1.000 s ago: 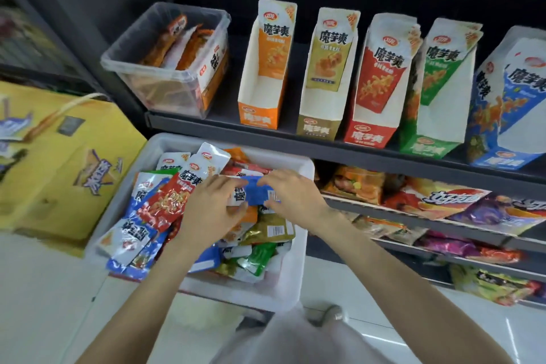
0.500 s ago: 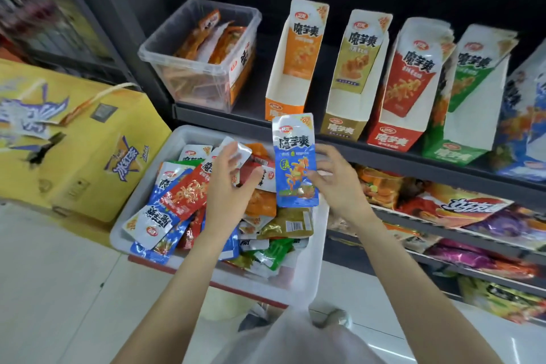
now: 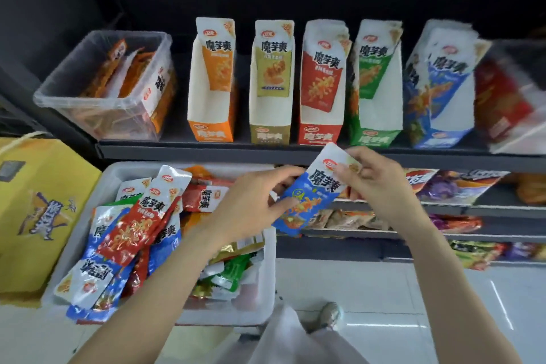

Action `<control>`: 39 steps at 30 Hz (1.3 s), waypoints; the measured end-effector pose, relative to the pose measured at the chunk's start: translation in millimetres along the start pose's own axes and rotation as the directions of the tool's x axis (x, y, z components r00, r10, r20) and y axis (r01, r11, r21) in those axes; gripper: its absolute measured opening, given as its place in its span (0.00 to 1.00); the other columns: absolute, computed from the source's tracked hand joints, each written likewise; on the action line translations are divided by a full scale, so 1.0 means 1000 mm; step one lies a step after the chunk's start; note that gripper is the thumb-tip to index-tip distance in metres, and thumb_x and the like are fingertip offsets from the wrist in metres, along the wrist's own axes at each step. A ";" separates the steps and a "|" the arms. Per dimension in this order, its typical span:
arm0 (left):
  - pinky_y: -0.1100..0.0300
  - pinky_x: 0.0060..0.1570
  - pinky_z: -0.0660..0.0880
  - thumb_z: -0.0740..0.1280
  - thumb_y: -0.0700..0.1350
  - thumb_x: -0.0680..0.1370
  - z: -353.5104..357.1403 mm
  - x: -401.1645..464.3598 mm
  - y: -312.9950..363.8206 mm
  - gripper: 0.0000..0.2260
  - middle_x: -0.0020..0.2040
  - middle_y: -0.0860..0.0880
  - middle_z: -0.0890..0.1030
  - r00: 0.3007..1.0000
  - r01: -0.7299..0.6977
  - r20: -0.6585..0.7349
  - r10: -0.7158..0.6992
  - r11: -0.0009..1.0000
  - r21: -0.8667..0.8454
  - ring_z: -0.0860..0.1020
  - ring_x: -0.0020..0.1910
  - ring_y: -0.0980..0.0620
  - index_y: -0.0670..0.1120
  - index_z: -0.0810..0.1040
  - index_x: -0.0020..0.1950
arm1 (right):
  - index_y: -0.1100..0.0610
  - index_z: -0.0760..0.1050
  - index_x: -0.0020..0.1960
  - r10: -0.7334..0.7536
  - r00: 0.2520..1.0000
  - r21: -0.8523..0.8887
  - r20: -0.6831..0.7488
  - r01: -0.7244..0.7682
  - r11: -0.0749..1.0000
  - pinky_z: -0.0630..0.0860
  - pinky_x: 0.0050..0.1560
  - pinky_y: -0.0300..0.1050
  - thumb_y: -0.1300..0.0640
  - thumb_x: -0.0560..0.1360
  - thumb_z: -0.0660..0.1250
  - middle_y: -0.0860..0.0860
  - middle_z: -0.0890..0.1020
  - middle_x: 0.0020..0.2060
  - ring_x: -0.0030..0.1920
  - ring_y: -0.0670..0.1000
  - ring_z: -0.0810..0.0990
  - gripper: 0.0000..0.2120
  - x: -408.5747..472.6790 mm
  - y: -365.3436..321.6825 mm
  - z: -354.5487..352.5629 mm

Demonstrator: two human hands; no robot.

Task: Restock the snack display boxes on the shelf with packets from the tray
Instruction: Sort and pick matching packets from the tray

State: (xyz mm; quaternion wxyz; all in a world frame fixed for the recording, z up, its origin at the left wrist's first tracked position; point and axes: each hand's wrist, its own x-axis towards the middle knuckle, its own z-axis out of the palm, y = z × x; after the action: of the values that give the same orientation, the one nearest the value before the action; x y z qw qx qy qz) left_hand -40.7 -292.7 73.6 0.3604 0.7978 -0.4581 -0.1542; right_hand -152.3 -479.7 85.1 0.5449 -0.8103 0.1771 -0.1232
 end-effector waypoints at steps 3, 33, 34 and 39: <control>0.55 0.45 0.78 0.68 0.49 0.73 0.012 0.034 0.029 0.18 0.52 0.57 0.82 0.983 -0.184 0.010 0.184 0.976 0.117 0.78 0.46 0.60 0.53 0.76 0.63 | 0.55 0.79 0.44 -0.024 0.999 -0.071 -0.035 0.022 0.997 0.78 0.33 0.47 0.50 0.70 0.70 0.51 0.81 0.33 0.29 0.46 0.75 0.08 -0.012 0.001 -0.048; 0.53 0.66 0.60 0.69 0.52 0.75 0.114 0.218 0.099 0.21 0.68 0.49 0.70 0.960 -0.145 -0.129 0.247 0.838 0.527 0.64 0.69 0.47 0.48 0.73 0.67 | 0.60 0.72 0.59 -0.448 0.807 -0.771 -0.384 -0.014 0.636 0.67 0.52 0.42 0.58 0.70 0.72 0.58 0.74 0.56 0.56 0.57 0.71 0.19 0.146 0.044 -0.208; 0.52 0.66 0.61 0.69 0.52 0.75 0.114 0.217 0.098 0.21 0.67 0.48 0.71 0.958 -0.149 -0.133 0.254 0.839 0.524 0.65 0.68 0.46 0.47 0.74 0.66 | 0.60 0.72 0.58 -0.478 0.783 -0.758 -0.398 0.013 0.652 0.66 0.51 0.40 0.58 0.70 0.72 0.58 0.74 0.55 0.55 0.57 0.71 0.18 0.141 0.044 -0.206; 0.53 0.59 0.71 0.67 0.48 0.76 0.105 0.201 0.094 0.13 0.57 0.49 0.79 0.888 -0.205 -0.298 0.351 0.881 0.427 0.74 0.60 0.48 0.47 0.79 0.59 | 0.61 0.75 0.54 -0.591 0.678 -0.661 -0.438 0.203 0.723 0.66 0.49 0.36 0.60 0.73 0.67 0.55 0.77 0.50 0.50 0.53 0.74 0.11 0.093 0.036 -0.175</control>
State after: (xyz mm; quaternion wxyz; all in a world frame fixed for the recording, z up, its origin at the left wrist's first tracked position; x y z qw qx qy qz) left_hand -52.1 -537.9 85.6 0.2949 0.7915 -0.5154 0.1445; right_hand -142.0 -678.7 117.9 0.1481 -0.8628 0.1843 -0.4469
